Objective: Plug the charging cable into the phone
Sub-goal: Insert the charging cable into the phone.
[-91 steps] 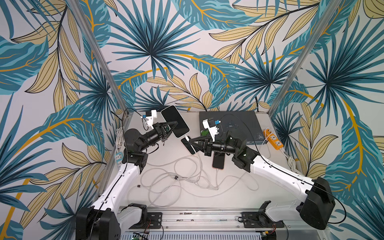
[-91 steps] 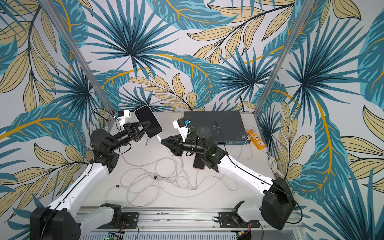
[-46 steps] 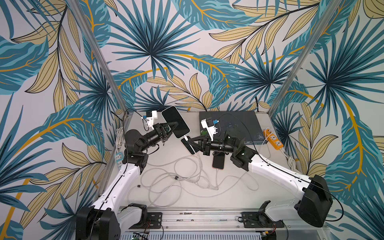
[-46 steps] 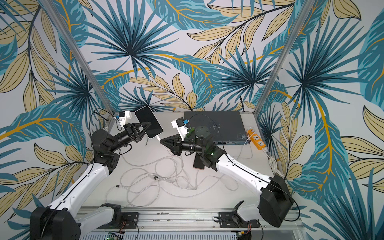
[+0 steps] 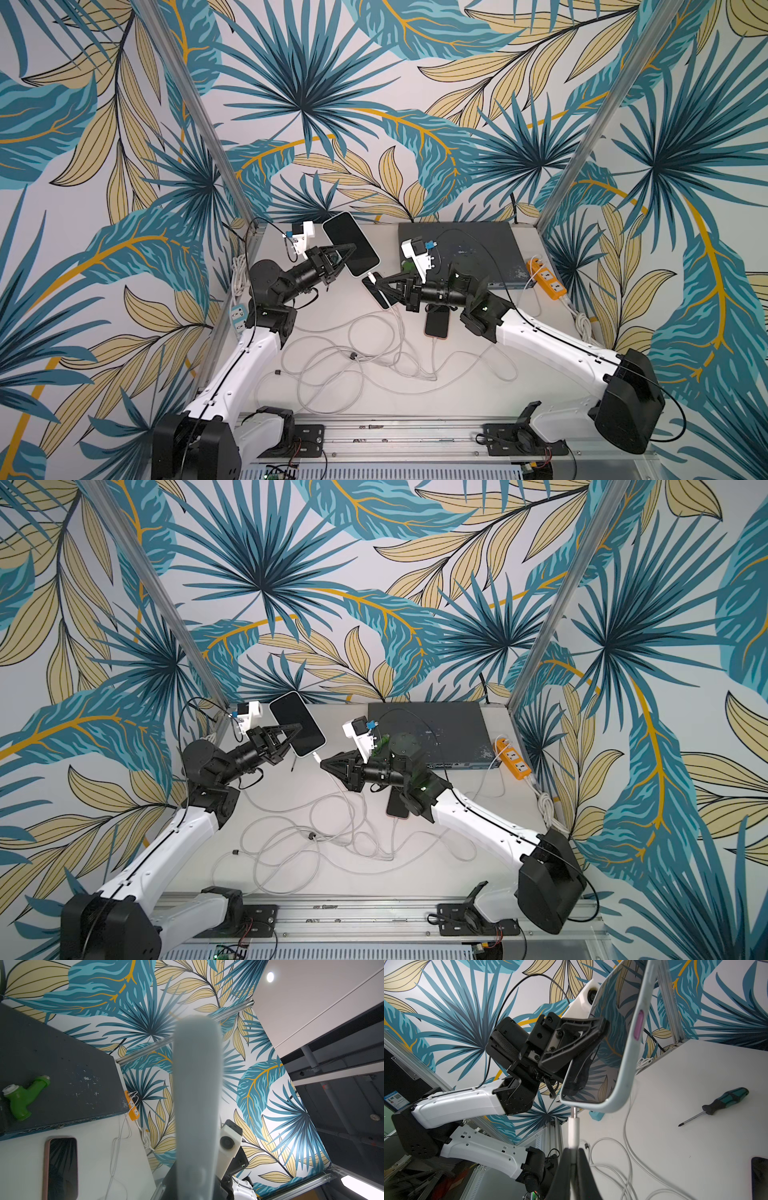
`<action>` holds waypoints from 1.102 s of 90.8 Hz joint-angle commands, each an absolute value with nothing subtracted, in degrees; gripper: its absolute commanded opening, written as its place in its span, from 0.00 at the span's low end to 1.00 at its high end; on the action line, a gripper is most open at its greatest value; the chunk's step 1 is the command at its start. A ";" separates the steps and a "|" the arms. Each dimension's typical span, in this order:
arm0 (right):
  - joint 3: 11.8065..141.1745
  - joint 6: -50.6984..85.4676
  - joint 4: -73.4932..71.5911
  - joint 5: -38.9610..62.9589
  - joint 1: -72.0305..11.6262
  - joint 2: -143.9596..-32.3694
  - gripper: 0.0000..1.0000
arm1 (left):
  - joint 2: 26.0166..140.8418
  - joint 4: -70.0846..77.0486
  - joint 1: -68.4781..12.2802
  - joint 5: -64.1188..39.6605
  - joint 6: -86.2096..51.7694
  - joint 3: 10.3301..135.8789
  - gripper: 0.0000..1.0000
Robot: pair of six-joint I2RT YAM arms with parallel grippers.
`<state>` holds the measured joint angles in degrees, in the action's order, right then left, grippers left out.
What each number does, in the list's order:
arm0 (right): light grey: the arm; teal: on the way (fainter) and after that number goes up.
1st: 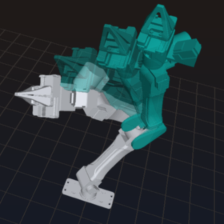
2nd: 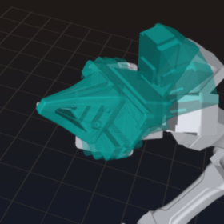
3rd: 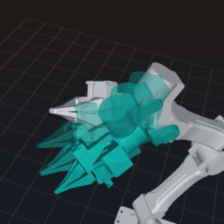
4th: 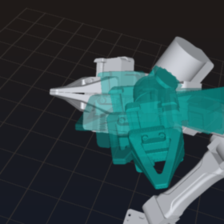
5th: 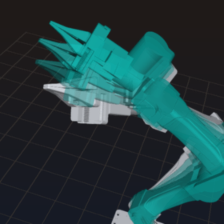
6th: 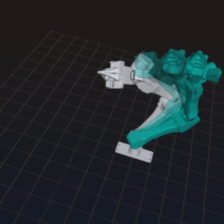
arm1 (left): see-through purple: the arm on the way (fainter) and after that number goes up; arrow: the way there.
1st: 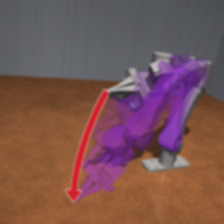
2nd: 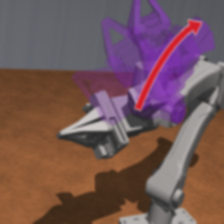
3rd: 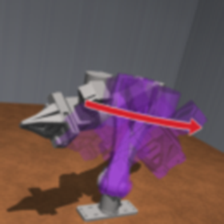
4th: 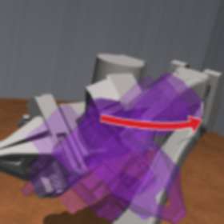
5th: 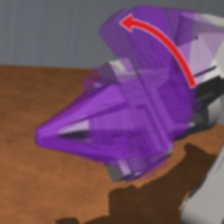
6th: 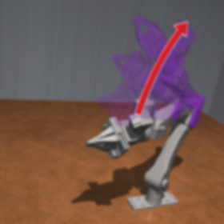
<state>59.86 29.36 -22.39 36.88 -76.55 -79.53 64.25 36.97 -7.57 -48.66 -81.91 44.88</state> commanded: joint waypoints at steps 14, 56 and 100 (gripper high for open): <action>58.88 29.45 -23.09 36.83 -76.88 -79.17 0.00 | 63.68 42.44 -7.82 -48.26 -82.10 45.00 0.00; 61.12 27.73 -20.17 36.67 -76.68 -79.95 0.00 | 61.82 41.71 -7.82 -49.73 -80.30 43.77 0.00; 62.78 28.92 -19.84 37.44 -76.10 -80.89 0.00 | 60.61 40.30 -7.91 -50.99 -78.25 44.06 0.00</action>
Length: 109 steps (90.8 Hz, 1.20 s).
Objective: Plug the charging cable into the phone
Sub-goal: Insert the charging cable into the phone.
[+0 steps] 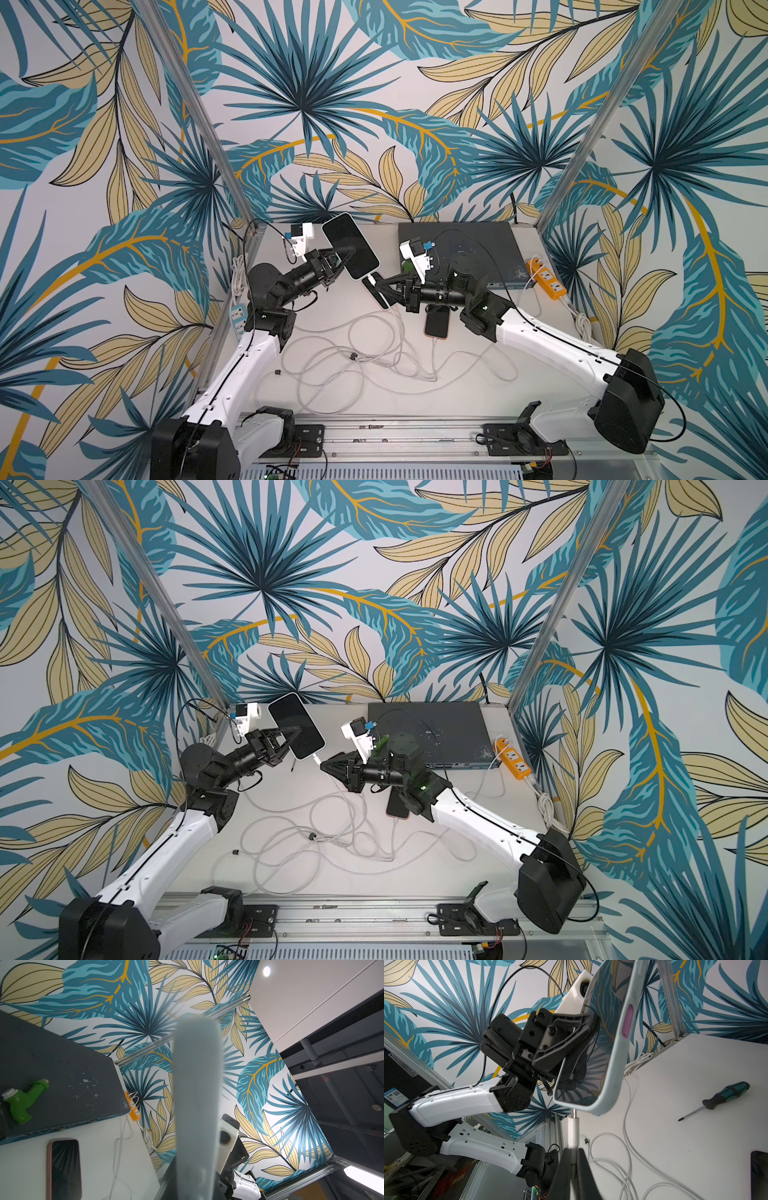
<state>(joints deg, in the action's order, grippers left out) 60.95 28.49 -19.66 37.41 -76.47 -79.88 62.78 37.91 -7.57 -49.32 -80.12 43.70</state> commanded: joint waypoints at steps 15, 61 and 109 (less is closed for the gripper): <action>62.57 30.39 -21.01 37.16 -75.98 -81.10 0.00 | 60.22 38.83 -7.97 -51.05 -76.96 43.95 0.00; 61.93 33.61 -25.27 35.79 -75.83 -81.03 0.00 | 59.06 35.95 -7.91 -51.33 -74.15 43.24 0.00; 64.80 35.51 -25.44 37.00 -75.81 -83.53 0.00 | 58.71 31.85 -8.34 -51.81 -70.09 43.12 0.00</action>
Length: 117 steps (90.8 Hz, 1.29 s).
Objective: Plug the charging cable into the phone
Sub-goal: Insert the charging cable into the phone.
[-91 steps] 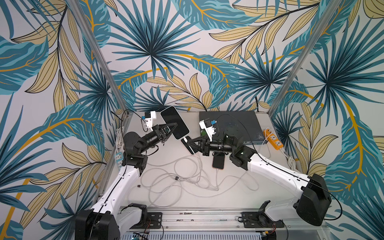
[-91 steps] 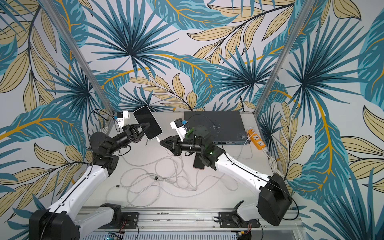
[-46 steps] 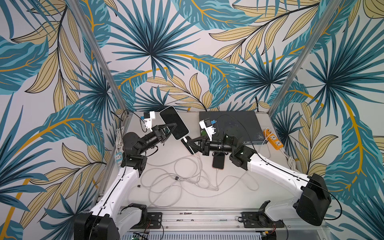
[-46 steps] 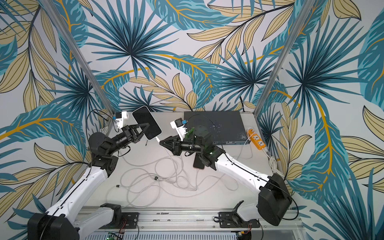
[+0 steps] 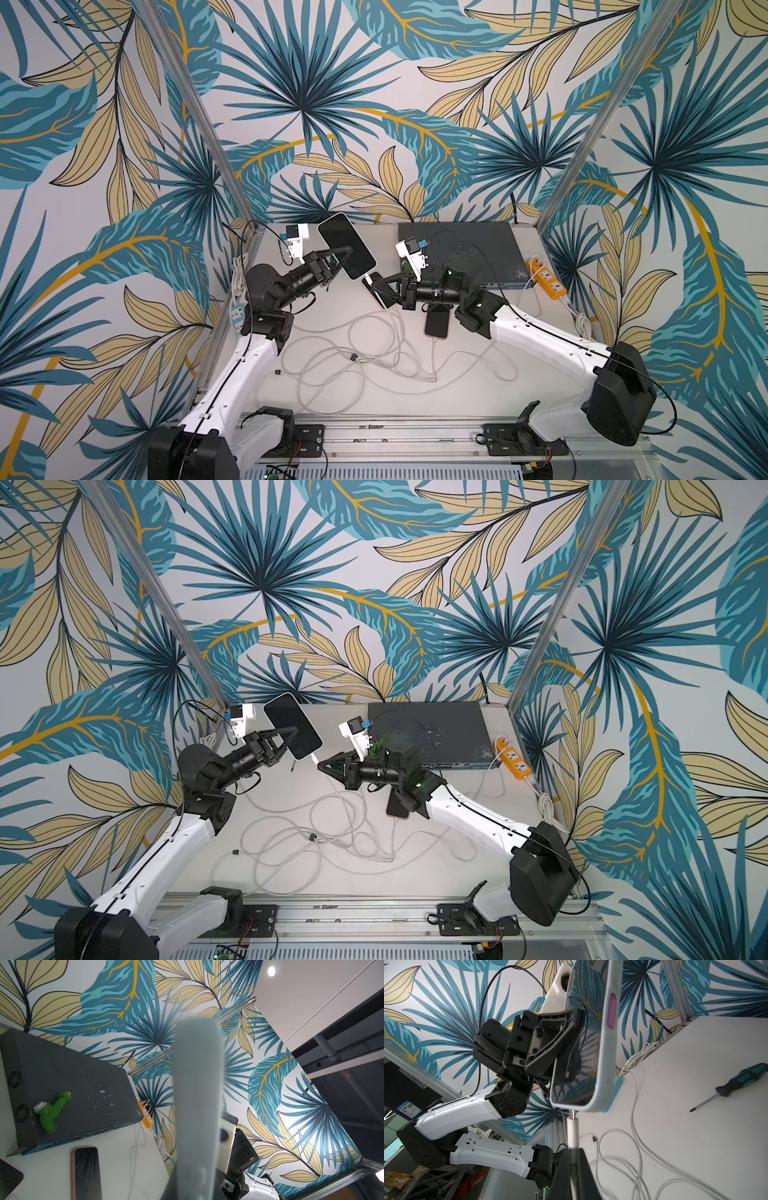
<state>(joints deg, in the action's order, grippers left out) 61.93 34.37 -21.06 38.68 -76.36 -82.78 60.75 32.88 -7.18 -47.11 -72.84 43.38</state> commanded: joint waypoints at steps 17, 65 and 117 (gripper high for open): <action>64.95 35.66 -25.05 37.16 -75.81 -83.52 0.00 | 58.95 31.33 -8.35 -51.99 -68.81 42.16 0.00; 66.20 34.82 -24.20 36.01 -75.85 -83.21 0.00 | 58.98 30.42 -9.52 -51.95 -67.95 41.85 0.00; 68.15 33.54 -22.41 35.38 -75.76 -83.42 0.00 | 58.18 28.95 -11.23 -51.57 -66.86 41.32 0.00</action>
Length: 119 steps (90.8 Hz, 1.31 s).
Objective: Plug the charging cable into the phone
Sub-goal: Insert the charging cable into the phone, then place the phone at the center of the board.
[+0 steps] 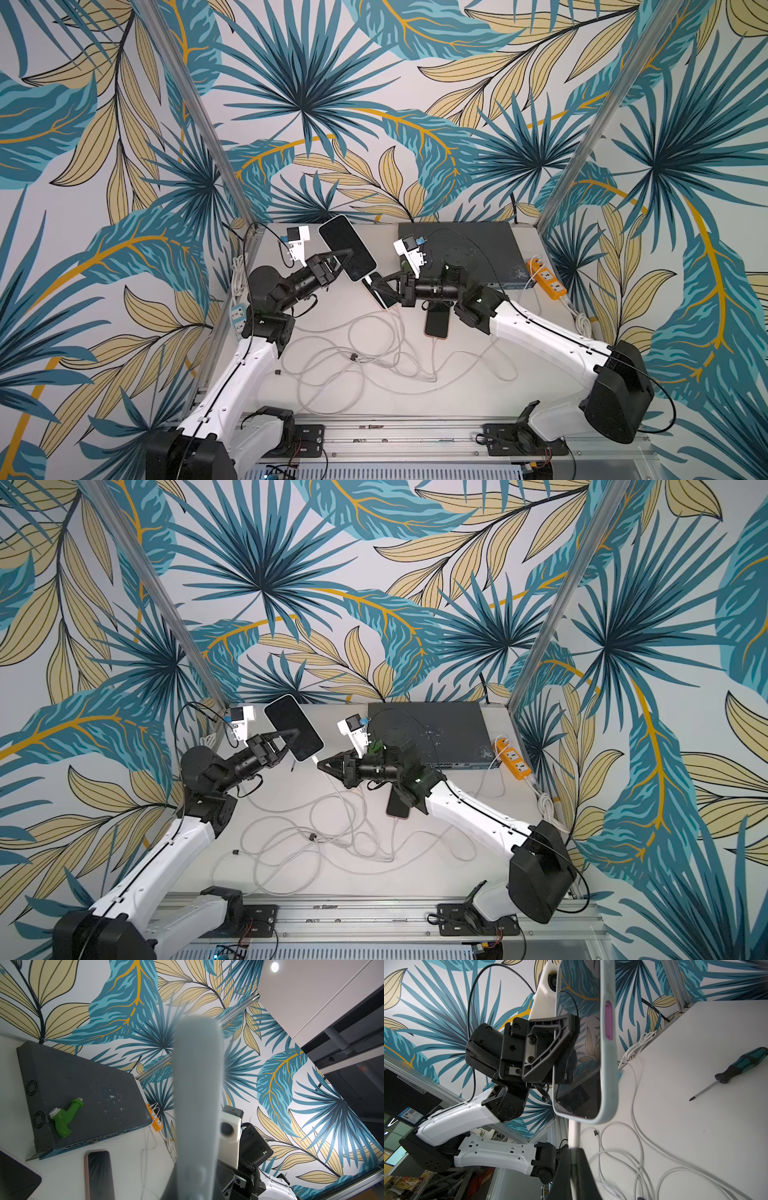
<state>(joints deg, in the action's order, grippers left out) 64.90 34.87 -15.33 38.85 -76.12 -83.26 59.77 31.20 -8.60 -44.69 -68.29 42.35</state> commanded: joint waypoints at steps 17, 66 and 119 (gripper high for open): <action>69.39 32.79 -20.73 35.88 -75.48 -84.11 0.19 | 58.11 24.98 -11.34 -50.78 -64.77 41.88 0.00; 44.14 33.63 -16.34 24.19 -69.94 -65.98 0.79 | 75.90 -4.88 -3.54 -37.88 -45.90 49.22 0.00; 34.52 37.04 -19.01 17.97 -69.22 -62.58 0.80 | 102.94 0.17 -3.24 -37.76 -42.18 49.79 0.10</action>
